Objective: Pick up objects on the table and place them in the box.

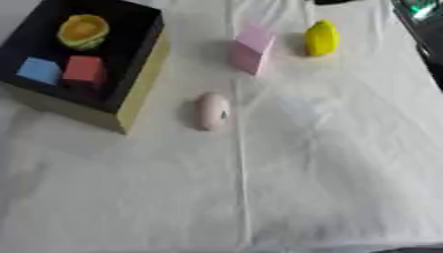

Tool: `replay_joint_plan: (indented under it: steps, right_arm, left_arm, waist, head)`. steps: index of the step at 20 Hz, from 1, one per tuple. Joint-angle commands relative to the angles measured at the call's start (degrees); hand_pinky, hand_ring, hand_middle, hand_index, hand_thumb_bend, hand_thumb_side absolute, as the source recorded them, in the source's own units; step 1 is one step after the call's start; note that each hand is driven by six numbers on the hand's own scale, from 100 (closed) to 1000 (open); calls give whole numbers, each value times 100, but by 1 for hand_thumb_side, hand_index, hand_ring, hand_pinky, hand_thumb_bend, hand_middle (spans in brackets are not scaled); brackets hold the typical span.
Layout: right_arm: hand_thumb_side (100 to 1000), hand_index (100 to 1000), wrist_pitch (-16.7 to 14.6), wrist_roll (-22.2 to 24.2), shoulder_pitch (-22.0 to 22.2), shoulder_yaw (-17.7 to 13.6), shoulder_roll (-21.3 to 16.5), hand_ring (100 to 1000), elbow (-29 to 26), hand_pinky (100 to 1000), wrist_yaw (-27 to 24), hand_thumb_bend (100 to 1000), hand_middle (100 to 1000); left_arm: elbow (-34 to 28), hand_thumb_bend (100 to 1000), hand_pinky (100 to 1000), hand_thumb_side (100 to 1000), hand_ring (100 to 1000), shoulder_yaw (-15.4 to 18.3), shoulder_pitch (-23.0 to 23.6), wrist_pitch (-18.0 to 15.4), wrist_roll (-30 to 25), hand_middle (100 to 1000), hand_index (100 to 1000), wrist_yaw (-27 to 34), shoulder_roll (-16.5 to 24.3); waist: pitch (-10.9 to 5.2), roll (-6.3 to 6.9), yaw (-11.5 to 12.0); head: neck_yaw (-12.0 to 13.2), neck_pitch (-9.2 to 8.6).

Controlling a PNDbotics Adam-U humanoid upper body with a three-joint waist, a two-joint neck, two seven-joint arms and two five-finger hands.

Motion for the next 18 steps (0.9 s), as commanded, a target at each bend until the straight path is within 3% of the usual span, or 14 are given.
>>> replay_joint_plan:
  steps: [1, 14, 16, 18]
  right_arm:
    - [428, 852, 65, -51, 138, -230, -387, 863, -33, 845, -147, 100, 754]
    - [320, 856, -235, 304, 303, -214, -418, 871, 632, 848, -191, 100, 758]
    - [256, 861, -251, 334, 275, -206, -401, 876, 715, 851, -180, 100, 765]
    - [155, 872, -266, 429, 248, -189, -388, 883, 834, 856, -107, 175, 774]
  left_arm:
    - [-86, 436, 712, 472, 686, 72, -18, 10, 43, 645, 802, -63, 105]
    - [-86, 434, 713, 479, 686, 58, -8, 65, 64, 645, 802, -106, 49]
    - [-86, 433, 713, 481, 687, 55, -9, 81, 57, 645, 802, -111, 44]
    - [-86, 433, 713, 483, 687, 53, -11, 99, 52, 645, 802, -116, 39]
  waist:
    - [-148, 104, -17]
    - [-108, 129, -39]
    - [-105, 125, -35]
    - [-103, 120, -35]
  head:
    - [98, -142]
    - [92, -165]
    - [96, -175]
    - [91, -183]
